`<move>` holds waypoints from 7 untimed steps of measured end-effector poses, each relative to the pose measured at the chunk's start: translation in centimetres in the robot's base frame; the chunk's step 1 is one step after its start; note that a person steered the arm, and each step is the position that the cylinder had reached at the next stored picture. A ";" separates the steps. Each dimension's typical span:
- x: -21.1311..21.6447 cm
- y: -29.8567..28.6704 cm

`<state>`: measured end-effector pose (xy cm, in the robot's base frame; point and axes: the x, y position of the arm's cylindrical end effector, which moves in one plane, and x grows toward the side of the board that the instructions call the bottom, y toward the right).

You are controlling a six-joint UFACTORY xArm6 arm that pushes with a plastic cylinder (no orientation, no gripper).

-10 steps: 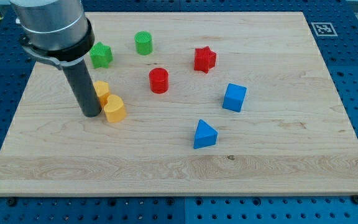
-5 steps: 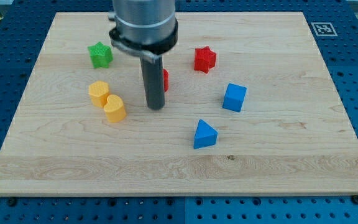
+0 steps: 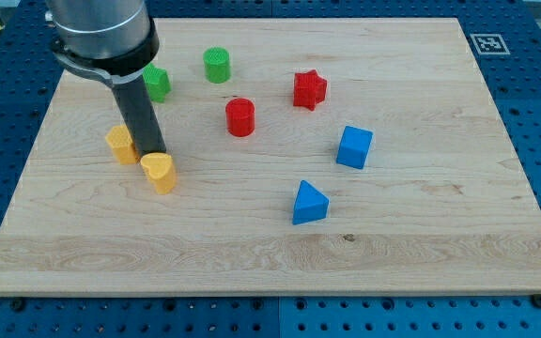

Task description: Separate the yellow blocks

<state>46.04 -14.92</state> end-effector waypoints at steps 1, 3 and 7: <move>1.2 0.0; 5.4 -1.4; 0.5 -2.8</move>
<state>46.55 -17.76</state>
